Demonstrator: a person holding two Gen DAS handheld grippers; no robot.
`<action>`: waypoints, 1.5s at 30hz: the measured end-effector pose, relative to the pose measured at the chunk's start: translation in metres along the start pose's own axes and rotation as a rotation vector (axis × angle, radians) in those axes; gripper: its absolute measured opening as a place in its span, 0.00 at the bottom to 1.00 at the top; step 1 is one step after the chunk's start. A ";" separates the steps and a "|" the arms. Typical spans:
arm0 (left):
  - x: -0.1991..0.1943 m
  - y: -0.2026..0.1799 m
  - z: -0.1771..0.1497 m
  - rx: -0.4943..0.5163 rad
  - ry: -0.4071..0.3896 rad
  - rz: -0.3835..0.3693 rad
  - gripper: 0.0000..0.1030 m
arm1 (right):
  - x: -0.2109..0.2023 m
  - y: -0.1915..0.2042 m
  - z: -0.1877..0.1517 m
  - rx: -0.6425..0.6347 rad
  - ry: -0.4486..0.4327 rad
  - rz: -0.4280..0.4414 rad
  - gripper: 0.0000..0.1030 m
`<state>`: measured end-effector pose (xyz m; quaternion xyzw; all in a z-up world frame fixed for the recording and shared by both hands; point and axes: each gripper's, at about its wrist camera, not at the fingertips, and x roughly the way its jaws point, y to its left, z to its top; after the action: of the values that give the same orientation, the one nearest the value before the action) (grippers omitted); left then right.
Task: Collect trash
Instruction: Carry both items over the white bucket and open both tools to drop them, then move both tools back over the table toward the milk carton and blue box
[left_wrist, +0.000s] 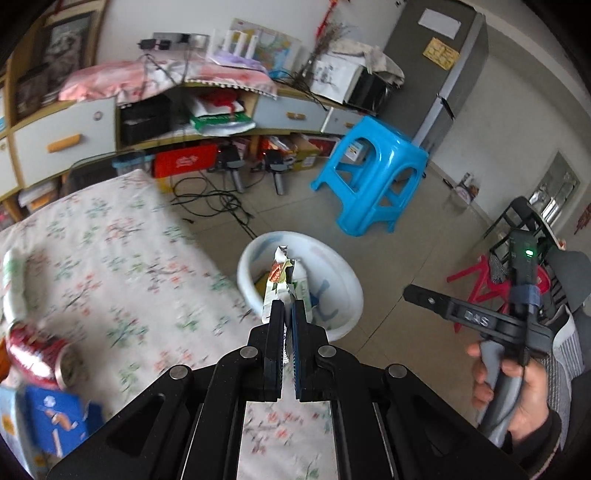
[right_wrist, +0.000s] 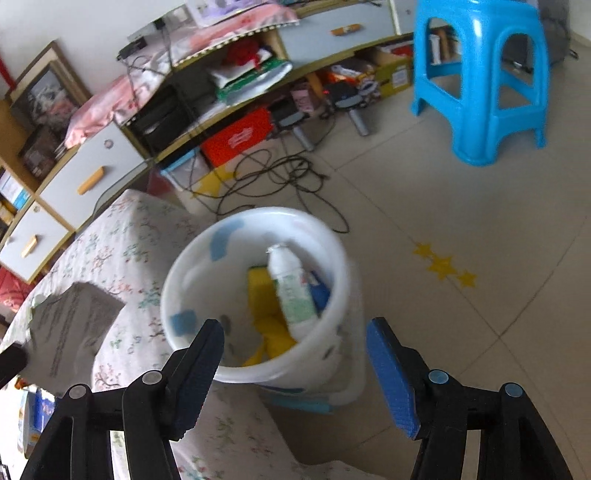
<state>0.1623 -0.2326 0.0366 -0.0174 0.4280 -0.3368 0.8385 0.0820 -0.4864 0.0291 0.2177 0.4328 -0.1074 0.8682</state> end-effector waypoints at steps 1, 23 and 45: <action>0.006 -0.002 0.003 0.005 0.002 0.001 0.03 | -0.002 -0.005 0.000 0.008 -0.002 -0.005 0.67; 0.055 -0.003 0.014 -0.016 0.050 0.175 0.81 | -0.020 -0.025 0.004 0.022 -0.041 -0.038 0.75; -0.076 0.077 -0.059 -0.090 -0.001 0.302 1.00 | -0.025 0.032 -0.019 -0.103 -0.045 -0.045 0.83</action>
<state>0.1312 -0.1141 0.0285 0.0093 0.4400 -0.1872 0.8782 0.0654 -0.4495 0.0480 0.1604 0.4232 -0.1092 0.8850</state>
